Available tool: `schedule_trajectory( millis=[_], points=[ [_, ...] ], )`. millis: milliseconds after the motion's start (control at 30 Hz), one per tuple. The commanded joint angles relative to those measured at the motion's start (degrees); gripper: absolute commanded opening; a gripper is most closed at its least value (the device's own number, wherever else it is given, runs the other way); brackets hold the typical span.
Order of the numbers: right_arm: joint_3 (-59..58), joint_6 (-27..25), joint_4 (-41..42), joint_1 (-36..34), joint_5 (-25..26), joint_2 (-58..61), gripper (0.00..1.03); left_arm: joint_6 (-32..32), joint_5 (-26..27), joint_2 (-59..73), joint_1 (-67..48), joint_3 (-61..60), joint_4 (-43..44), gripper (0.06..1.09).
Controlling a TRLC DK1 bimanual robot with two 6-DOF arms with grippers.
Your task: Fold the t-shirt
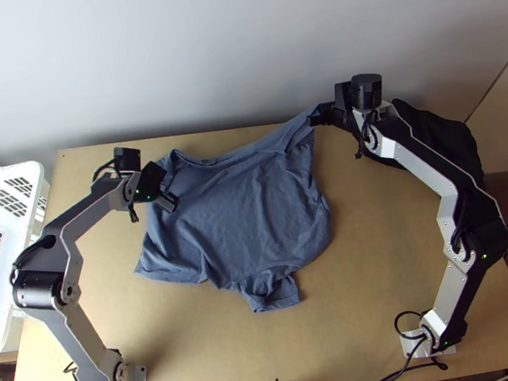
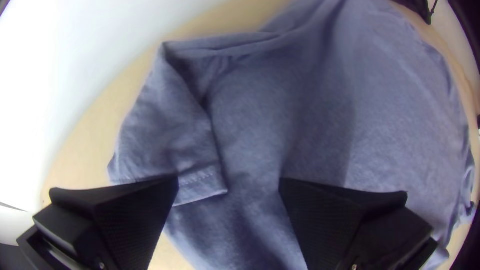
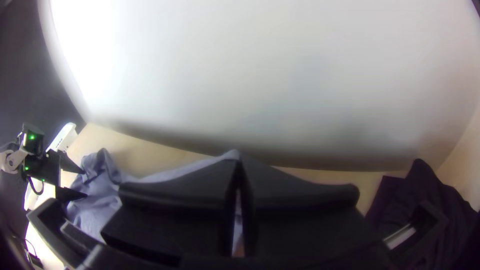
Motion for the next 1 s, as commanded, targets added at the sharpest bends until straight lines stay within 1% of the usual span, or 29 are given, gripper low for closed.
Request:
schedule_trajectory(
  millis=[0,100,133,167,200,233,267,300,400,533,700,733,767,900,933,967],
  points=[
    [0.67,-0.24,0.0,-0.29,0.02,-0.35,0.03,1.31,-3.96,3.59,-0.33,-0.57,3.93,1.03],
    [0.41,-0.15,0.0,-0.29,0.02,-0.44,0.03,2.1,-4.75,5.26,0.72,0.05,4.89,1.03],
    [0.23,-0.15,0.0,-0.29,0.02,-0.44,0.03,2.18,-5.19,5.87,1.16,0.58,4.89,1.0],
    [0.05,-0.06,0.0,-0.29,0.02,-0.53,0.03,2.36,-5.19,6.49,2.13,1.45,4.89,0.94],
    [-0.47,-0.15,0.0,-0.2,0.02,-0.44,0.03,1.83,-5.01,6.4,2.92,2.33,4.72,0.83],
    [-0.56,-0.24,0.09,-0.2,0.02,-0.44,0.03,1.48,-5.01,6.31,3.1,2.68,4.63,0.79],
    [-0.74,-0.33,0.09,-0.11,0.02,-0.44,0.03,0.43,-5.01,6.22,3.36,3.39,4.19,0.71],
    [-0.91,-0.41,0.09,-0.02,0.02,-0.44,0.03,-0.45,-4.75,6.22,3.62,4.18,4.01,0.6],
    [-0.91,-0.59,0.09,0.33,0.02,-0.09,0.03,-2.47,-4.57,6.84,4.33,7.08,3.4,0.11],
    [-0.82,-0.59,0.27,1.03,0.02,0.26,0.03,-4.5,-4.57,7.54,4.77,9.98,2.08,0.1],
    [-0.91,-0.77,0.44,1.12,0.11,0.44,0.03,-6.69,-4.57,6.49,4.41,13.14,-3.54,0.1],
    [-0.91,-0.85,0.62,1.12,0.11,0.53,0.03,-7.13,-4.57,6.31,4.33,13.32,-3.54,0.12],
    [-0.82,-1.03,0.71,1.12,0.02,0.62,0.03,-7.31,-4.57,6.31,4.15,13.5,-4.34,0.17],
    [-0.21,-1.21,0.79,1.12,0.11,0.7,0.03,-7.31,-4.57,6.22,3.71,13.5,-5.57,0.18],
    [-0.12,-1.29,0.79,1.12,0.11,0.7,0.03,-7.75,-4.57,6.22,3.45,13.67,-5.83,0.23],
    [-0.03,-1.29,0.79,1.12,0.11,0.7,0.03,-8.01,-4.57,6.13,3.27,13.58,-6.62,0.31]
  ],
)
